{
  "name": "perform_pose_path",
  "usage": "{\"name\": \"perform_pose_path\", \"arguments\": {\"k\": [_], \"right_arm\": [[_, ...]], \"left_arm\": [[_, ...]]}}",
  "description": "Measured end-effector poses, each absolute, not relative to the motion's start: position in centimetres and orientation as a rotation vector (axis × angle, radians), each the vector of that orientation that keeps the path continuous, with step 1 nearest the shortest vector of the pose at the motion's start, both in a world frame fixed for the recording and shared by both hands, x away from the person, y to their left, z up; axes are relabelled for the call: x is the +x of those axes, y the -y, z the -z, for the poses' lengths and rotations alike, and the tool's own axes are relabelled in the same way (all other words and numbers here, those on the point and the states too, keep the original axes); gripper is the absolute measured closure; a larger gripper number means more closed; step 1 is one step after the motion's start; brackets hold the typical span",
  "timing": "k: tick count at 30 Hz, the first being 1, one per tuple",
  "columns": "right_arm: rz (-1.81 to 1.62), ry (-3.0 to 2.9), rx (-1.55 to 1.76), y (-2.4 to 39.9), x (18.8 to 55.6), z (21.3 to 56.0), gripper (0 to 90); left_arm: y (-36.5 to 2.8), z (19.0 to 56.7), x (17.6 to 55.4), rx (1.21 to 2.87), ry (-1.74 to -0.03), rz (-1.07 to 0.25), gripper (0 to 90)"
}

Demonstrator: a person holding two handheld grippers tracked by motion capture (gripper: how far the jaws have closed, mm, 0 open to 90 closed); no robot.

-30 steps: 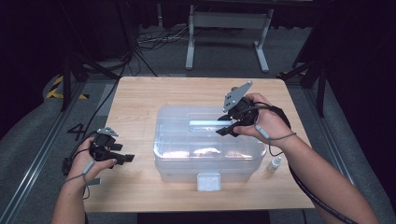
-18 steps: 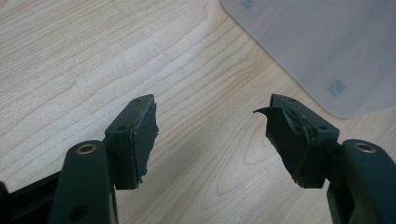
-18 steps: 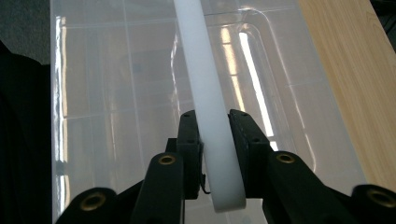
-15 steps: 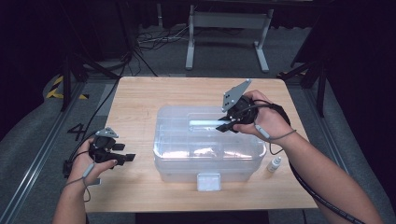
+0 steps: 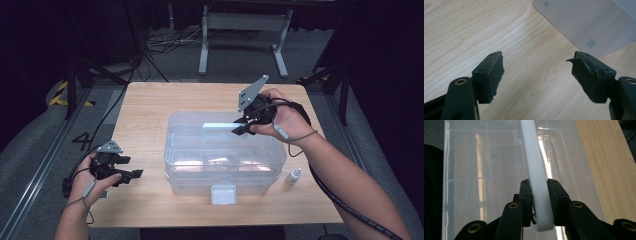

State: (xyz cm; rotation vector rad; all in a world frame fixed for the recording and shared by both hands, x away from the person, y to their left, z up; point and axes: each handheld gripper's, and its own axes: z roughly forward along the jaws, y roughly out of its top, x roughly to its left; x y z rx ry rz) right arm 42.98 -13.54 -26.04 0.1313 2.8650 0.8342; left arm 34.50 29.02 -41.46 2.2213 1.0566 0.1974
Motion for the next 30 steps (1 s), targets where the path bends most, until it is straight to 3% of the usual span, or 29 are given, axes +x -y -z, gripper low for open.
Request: {"name": "perform_pose_path", "arguments": {"k": [30], "right_arm": [[-0.843,-2.816,0.180,13.6,46.5,23.9,72.3]], "left_arm": [[-29.0,40.2,32.3,2.164,-1.046,-0.288,27.6]]}}
